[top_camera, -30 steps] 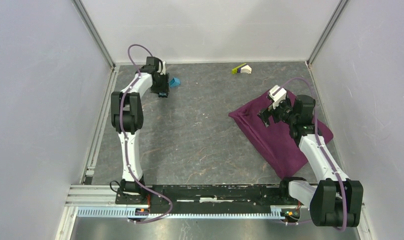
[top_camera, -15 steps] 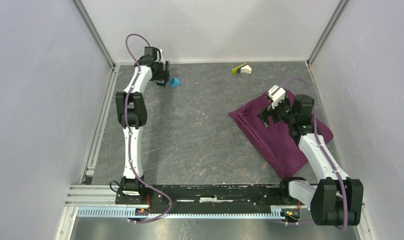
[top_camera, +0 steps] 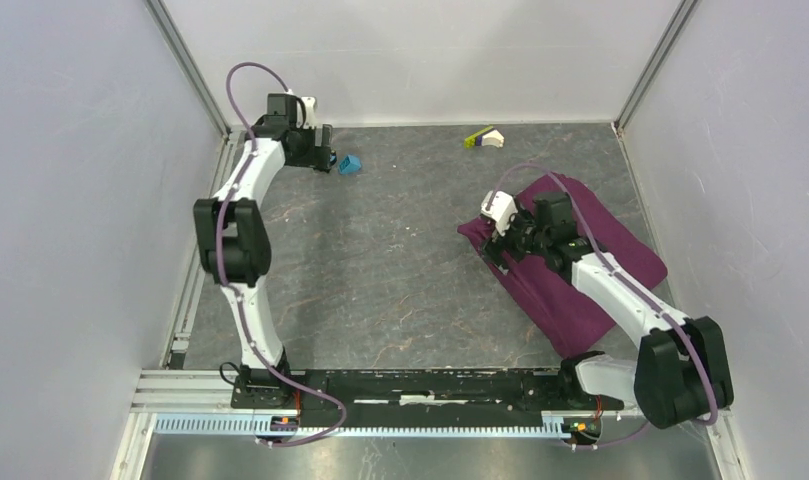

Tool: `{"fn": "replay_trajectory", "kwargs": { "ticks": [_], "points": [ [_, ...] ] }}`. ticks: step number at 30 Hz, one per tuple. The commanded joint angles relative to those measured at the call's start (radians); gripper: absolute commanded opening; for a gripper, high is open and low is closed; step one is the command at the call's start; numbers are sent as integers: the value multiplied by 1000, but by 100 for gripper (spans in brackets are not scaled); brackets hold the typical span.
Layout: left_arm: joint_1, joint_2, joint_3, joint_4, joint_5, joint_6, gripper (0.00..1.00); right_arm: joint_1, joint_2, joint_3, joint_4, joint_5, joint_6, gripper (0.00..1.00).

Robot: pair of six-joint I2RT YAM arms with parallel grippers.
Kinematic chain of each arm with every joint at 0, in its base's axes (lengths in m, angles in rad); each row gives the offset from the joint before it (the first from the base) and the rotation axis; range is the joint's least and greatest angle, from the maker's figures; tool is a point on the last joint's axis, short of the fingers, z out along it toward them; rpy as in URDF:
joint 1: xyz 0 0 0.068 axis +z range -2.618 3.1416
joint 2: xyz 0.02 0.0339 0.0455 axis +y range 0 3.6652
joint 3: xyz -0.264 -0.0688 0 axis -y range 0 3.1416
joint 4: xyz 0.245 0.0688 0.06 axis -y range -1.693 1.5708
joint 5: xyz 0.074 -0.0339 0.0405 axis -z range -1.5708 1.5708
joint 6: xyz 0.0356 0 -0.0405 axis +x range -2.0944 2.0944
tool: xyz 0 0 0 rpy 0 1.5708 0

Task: Open and lay out the surgical kit
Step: Move the distractor to the center of the board.

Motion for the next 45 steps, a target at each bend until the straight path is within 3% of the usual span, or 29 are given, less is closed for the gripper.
{"fn": "replay_trajectory", "kwargs": {
  "ticks": [1, 12, 18, 22, 30, 37, 45],
  "points": [
    [5, -225, -166, 103, 70, 46, 100, 38, 59, 43, -55, 103, -25, 92],
    [3, -350, -324, 113, 161, 31, 100, 86, 163, 57, -88, 149, -44, 63],
    [-11, -274, -316, 118, 171, 21, 100, 105, 186, 63, -90, 183, -57, 48],
    [-48, -149, -221, 127, 118, -6, 99, 110, 186, 76, -90, 186, -56, 41],
    [-84, 160, 87, 53, 46, -120, 84, 115, 182, 81, -95, 184, -56, 40],
    [-84, 294, 263, -18, -12, -146, 69, 116, 165, 70, -86, 190, -58, 40],
    [-74, 332, 322, -76, -76, -132, 68, 116, 176, 68, -77, 188, -62, 40]
  ]
}}
